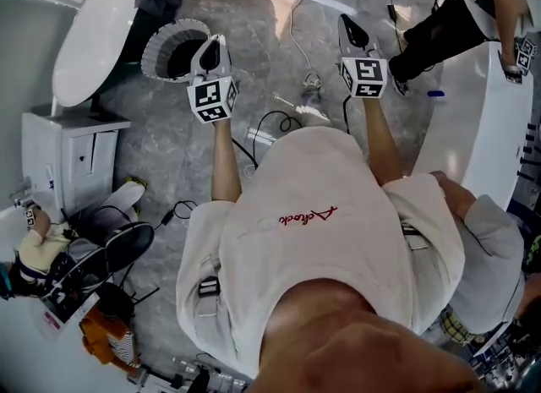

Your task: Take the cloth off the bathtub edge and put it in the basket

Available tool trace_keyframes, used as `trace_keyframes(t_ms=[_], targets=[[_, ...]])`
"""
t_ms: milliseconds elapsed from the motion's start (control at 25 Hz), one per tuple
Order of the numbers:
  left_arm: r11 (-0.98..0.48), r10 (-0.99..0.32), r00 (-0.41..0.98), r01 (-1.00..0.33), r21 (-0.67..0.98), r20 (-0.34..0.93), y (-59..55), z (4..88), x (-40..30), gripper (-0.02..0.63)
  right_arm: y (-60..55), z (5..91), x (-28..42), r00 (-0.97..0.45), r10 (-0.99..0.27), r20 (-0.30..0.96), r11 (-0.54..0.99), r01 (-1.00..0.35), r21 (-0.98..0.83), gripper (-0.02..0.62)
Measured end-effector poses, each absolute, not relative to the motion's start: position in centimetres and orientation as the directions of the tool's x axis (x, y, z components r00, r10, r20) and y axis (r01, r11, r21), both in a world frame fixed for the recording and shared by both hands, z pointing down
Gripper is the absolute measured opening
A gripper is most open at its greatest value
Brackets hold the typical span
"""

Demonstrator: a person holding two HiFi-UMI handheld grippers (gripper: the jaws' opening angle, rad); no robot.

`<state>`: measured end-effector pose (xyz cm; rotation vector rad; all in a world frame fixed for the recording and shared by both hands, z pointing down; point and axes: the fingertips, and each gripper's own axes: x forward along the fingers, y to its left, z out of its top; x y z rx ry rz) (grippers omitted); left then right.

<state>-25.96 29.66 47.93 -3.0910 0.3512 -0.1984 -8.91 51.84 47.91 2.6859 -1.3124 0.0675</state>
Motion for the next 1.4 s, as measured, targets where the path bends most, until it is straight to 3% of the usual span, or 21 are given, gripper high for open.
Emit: trace_keyframes(t_ms=[1040, 1400], targets=[[-0.998, -0.048, 0.984, -0.042, -0.037, 0.171, 25.1, 47.7, 7.0, 0.0, 48.1, 47.2, 19.2, 0.718, -0.687, 0.114, -0.711, -0.696, 0.102, 0.007], [-0.998, -0.047, 0.981, -0.039, -0.047, 0.187, 24.9, 47.7, 15.8, 0.0, 47.7, 47.4, 27.2, 0.706, -0.697, 0.123, -0.703, -0.707, 0.074, 0.006]])
